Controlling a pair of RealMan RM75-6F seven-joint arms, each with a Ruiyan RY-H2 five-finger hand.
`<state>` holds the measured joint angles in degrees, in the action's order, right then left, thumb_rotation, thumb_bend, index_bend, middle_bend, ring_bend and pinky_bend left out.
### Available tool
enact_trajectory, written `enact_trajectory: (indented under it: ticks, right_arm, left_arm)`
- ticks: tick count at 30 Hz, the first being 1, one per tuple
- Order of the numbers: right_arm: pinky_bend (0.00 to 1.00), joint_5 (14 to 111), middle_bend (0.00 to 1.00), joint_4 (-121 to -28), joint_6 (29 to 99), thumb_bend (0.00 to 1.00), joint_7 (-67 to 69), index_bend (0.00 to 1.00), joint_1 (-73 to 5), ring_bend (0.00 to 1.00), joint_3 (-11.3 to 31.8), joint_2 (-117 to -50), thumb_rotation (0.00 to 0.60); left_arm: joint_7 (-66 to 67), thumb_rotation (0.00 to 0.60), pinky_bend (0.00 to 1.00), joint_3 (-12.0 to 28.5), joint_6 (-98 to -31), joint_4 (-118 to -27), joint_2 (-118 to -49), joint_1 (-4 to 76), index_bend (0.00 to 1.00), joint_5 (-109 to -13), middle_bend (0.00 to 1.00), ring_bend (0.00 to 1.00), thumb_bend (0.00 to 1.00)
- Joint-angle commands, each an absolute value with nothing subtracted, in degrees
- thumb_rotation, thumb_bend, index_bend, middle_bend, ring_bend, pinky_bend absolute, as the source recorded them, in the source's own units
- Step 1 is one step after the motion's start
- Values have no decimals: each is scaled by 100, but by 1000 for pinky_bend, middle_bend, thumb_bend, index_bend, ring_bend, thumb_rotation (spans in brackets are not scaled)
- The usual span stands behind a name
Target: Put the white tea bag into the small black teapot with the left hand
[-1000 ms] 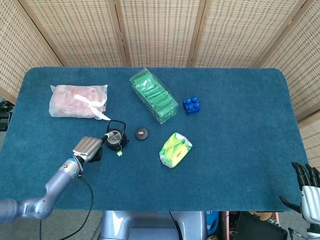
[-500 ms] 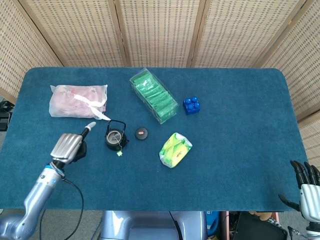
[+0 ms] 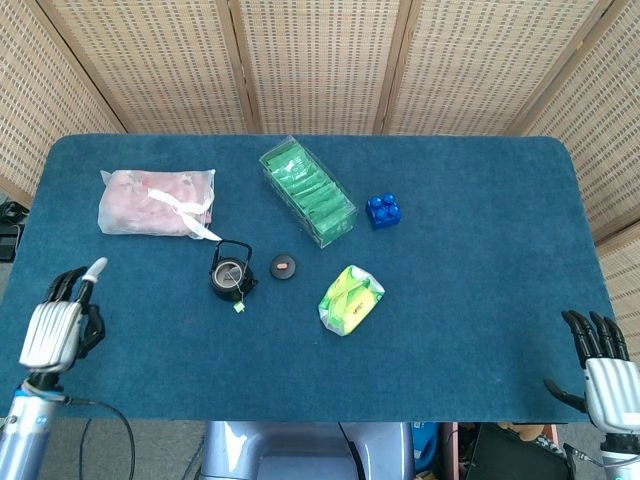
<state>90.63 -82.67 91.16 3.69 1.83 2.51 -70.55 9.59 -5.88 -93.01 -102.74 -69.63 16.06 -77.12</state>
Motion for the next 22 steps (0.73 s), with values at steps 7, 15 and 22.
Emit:
enact_trajectory:
  ticks: [7, 15, 22]
  right_arm:
    - [100, 9112, 193, -8326, 9118, 85, 312, 115, 146, 34, 220, -7016, 600]
    - [100, 9171, 193, -8347, 9184, 85, 300, 115, 148, 34, 193, -7014, 600]
    - [100, 9169, 193, -8345, 9220, 85, 297, 115, 171, 34, 172, -7022, 600]
  left_arm:
    - [816, 600, 6, -761, -9642, -10088, -7078, 874, 0, -8127, 109, 27, 655]
    - [811, 600, 0, -642, -9558, -10112, -7046, 772, 24, -8460, 109, 27, 655]
    - [908, 600, 0, -559, -9351, -10195, -7058, 794, 34, -8653, 109, 27, 655]
